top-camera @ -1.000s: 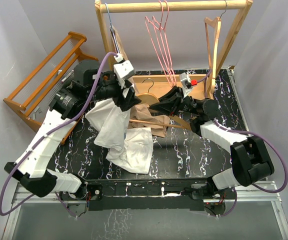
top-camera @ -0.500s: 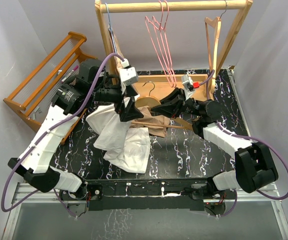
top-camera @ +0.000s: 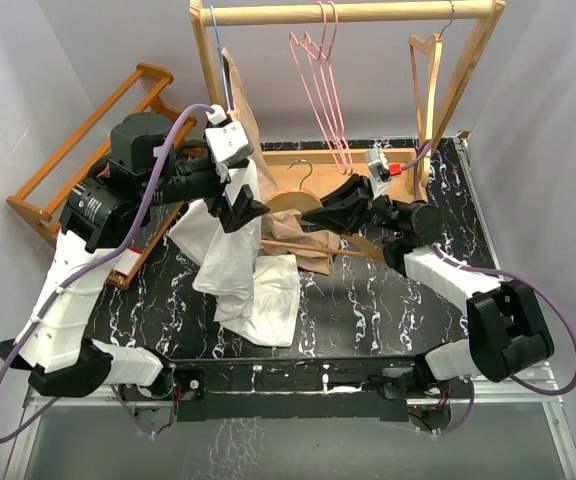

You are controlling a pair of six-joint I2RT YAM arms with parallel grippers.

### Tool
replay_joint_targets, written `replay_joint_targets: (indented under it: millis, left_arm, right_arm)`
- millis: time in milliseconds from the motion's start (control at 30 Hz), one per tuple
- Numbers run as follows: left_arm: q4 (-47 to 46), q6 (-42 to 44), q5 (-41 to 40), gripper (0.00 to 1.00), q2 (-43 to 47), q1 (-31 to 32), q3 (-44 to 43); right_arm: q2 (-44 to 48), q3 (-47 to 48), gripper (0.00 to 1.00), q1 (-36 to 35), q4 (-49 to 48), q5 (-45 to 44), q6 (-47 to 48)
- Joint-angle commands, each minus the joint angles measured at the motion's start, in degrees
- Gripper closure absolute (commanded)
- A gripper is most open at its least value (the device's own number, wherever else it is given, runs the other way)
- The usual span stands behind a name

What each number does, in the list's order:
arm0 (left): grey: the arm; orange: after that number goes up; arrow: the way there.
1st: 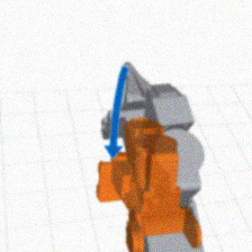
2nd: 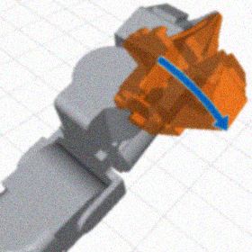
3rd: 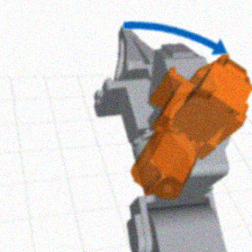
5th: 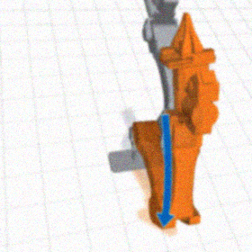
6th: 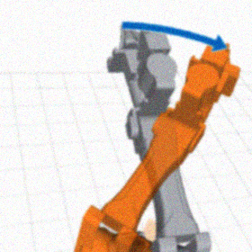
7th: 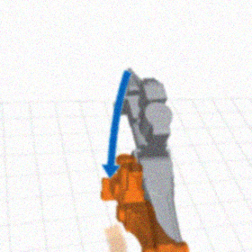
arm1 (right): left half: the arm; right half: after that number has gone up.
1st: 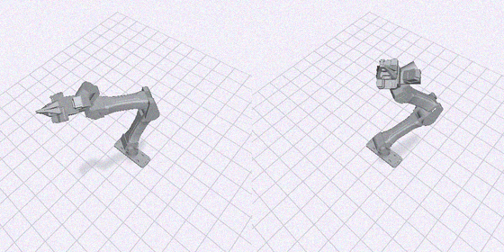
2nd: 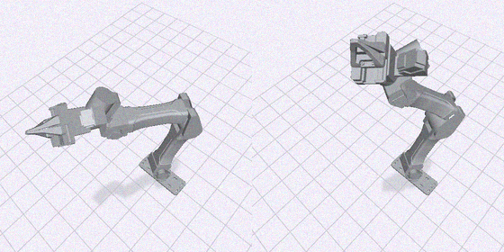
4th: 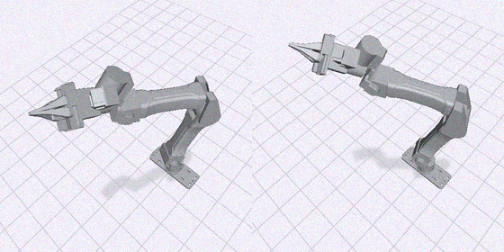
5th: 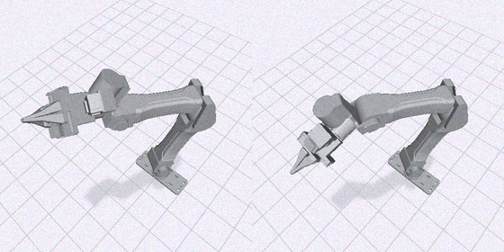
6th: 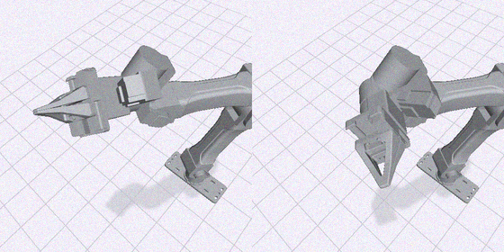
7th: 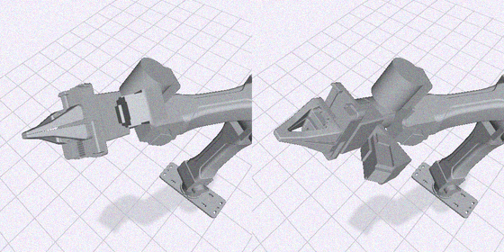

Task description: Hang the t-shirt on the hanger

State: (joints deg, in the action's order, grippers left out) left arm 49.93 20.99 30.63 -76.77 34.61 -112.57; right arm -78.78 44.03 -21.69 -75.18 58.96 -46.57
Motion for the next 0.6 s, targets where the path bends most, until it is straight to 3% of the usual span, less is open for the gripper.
replay_joint_targets:
  millis: [0, 67, 200, 300, 567]
  left_arm:
    - [-7.1, 0.6, -8.4, 0.03, 4.4, -0.1, 4.1]
    - [-2.9, 2.5, -4.4, 0.04, 4.3, -0.1, 5.2]
    - [11.8, 5.0, 12.7, 0.09, -1.0, -0.1, 2.5]
    - [18.5, 6.0, 18.6, 0.13, -4.6, -0.1, 3.2]
    - [24.0, 9.2, 12.8, 0.12, -5.8, 0.0, 7.3]
  right_arm:
    - [-0.4, 0.0, 0.92, -0.3, -5.9, -1.9, -1.1]
    - [-1.2, 0.0, 0.92, -0.4, -8.1, -1.8, -2.6]
    - [-2.3, 0.4, 0.92, -0.3, -10.3, -1.4, -4.9]
    - [-2.1, 0.7, 0.92, -0.3, -9.6, -1.4, -4.5]
    - [-1.3, 0.8, 0.92, -0.3, -5.9, -1.4, -2.1]
